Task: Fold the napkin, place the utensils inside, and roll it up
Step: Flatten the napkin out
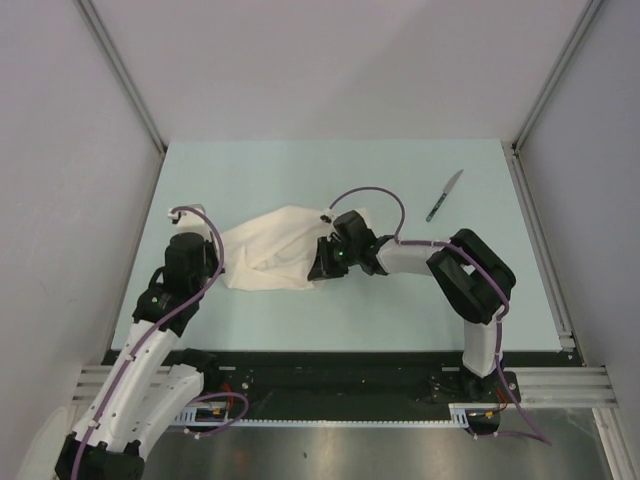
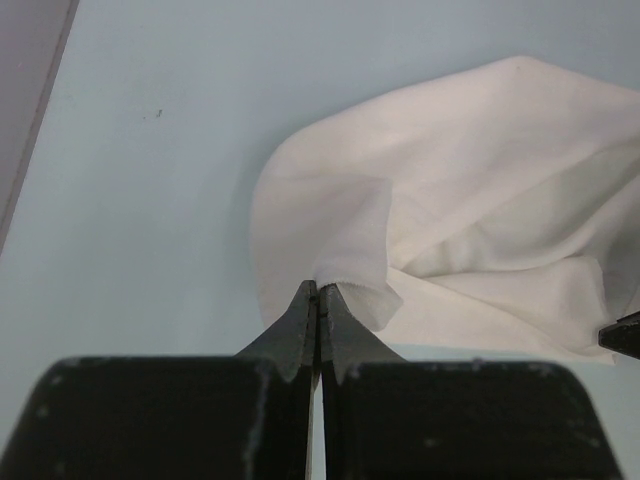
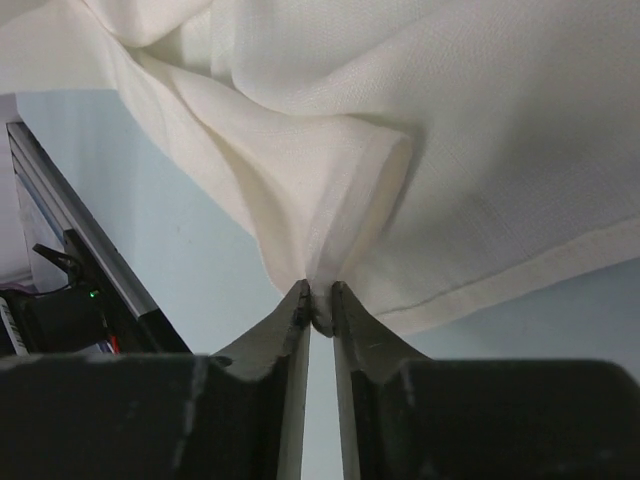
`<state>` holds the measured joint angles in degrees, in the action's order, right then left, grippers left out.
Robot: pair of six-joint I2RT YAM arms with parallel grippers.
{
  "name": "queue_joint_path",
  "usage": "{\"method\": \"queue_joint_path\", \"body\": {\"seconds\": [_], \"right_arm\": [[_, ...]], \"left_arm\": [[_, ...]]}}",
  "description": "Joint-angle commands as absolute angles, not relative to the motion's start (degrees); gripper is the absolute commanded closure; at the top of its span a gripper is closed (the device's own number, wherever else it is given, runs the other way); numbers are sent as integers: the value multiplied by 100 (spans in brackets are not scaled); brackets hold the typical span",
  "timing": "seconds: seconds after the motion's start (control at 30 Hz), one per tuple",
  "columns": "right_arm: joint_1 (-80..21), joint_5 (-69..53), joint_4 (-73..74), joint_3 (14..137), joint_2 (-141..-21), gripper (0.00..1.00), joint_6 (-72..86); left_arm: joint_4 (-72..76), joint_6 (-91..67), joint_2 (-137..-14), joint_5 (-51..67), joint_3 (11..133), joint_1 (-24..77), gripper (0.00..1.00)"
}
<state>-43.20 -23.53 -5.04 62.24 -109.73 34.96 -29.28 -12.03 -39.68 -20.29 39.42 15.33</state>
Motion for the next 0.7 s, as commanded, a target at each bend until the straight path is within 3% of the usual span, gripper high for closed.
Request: {"method": "queue_joint_path", "body": {"seconds": [0.0, 0.03, 0.07, 0.2, 0.43, 0.67], "right_arm": [[-4342, -2496, -747, 6179, -11039, 87, 3595], [-4342, -2453, -756, 6179, -10996, 97, 3577], [-4324, -2409, -756, 6170, -10839, 100, 3577], [-4219, -1996, -625, 6143, -9899, 100, 3314], [-4455, 320, 720, 7013, -7535, 100, 1724], [-5202, 1309, 800, 8049, -6004, 100, 266]], "left_arm": [[-2786, -1257, -3885, -2004, 3946, 1477, 100], [-2786, -1248, -3876, -2004, 3955, 1477, 100], [-2786, -1239, -3867, -2013, 3972, 1477, 100], [-2900, -1117, -3850, -2529, 4331, 1477, 100], [-2163, -520, -3490, -3436, 5579, 1477, 100], [-1170, 254, -3375, -2736, 7179, 1477, 100]]}}
